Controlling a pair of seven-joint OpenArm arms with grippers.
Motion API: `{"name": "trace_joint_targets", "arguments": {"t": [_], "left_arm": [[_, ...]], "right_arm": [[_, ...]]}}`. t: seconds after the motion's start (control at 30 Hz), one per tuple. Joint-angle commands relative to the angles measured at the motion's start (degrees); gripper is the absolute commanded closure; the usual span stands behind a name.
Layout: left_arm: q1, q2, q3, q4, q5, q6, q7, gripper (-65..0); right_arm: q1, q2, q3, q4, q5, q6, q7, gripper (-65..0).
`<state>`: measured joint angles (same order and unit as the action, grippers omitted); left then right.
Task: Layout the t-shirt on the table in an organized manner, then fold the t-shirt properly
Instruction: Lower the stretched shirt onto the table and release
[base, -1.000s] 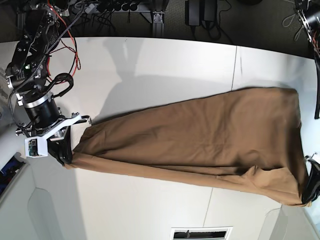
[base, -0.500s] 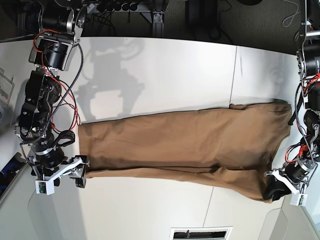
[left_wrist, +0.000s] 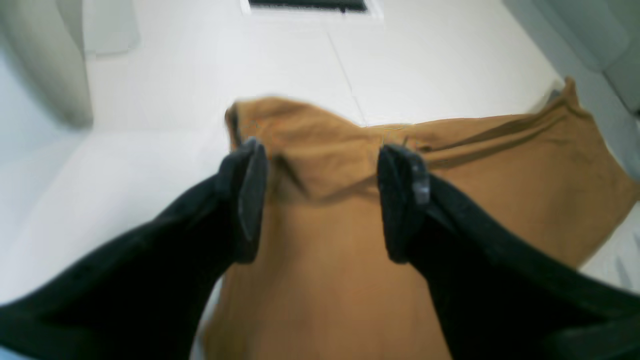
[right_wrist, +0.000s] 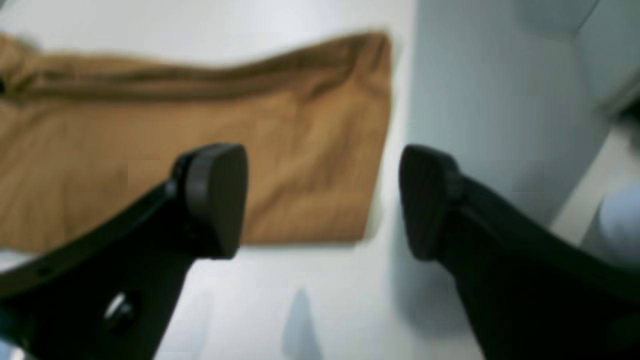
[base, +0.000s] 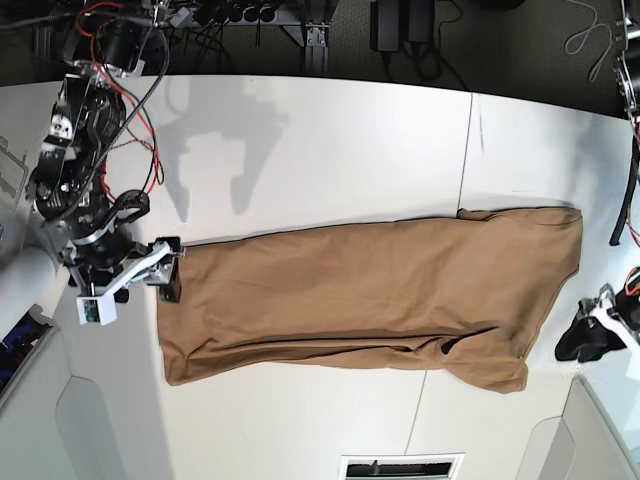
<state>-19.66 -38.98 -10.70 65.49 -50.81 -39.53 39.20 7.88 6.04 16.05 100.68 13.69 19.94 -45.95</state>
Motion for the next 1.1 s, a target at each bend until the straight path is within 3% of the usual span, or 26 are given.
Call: {"name": "trace_joint_targets", "arguments": {"t": [0.0, 0.27, 0.4, 0.63, 0.77, 0.97, 1.03, 1.07], "left_arm": [[1.0, -1.2, -1.9, 2.0, -1.3, -0.5, -1.2, -37.5], [15.3, -0.9, -5.6, 2.9, -0.3, -0.5, -4.2, -37.6], [17.0, -0.8, -5.6, 0.2, 4.7, -0.5, -9.9, -37.6], [17.0, -0.8, -5.6, -6.5, 7.1, -0.5, -11.4, -37.6], [17.0, 0.2, -5.6, -9.2, 7.4, -0.5, -12.4, -37.6], [16.9, 4.8, -5.6, -10.2, 9.9, -0.5, -15.0, -37.3], [16.9, 5.8, -5.6, -10.1, 11.3, -0.5, -17.2, -32.3], [16.9, 6.0, -5.6, -10.1, 11.9, -0.5, -17.6, -25.2]], "right_arm": [[-0.4, 0.4, 0.1, 1.2, 0.6, -0.3, 2.1, -44.9], [-7.4, 0.4, 0.1, 0.2, -2.8, -2.9, 7.0, -44.9], [-6.4, 0.4, 0.1, -5.1, -4.0, -3.8, 9.3, -44.9], [-2.8, 0.4, 0.1, -14.8, -5.8, -5.7, 12.9, -44.9], [0.0, -0.2, 0.1, -18.6, -5.7, -5.5, 13.4, -44.9], [4.2, -3.6, 0.0, -24.8, -5.8, -2.1, 15.3, -44.9], [4.7, -4.9, 0.0, -25.2, -5.8, -1.4, 15.5, -39.8], [4.9, -5.4, 0.0, -25.2, -5.8, -1.1, 15.5, -31.7]]}}
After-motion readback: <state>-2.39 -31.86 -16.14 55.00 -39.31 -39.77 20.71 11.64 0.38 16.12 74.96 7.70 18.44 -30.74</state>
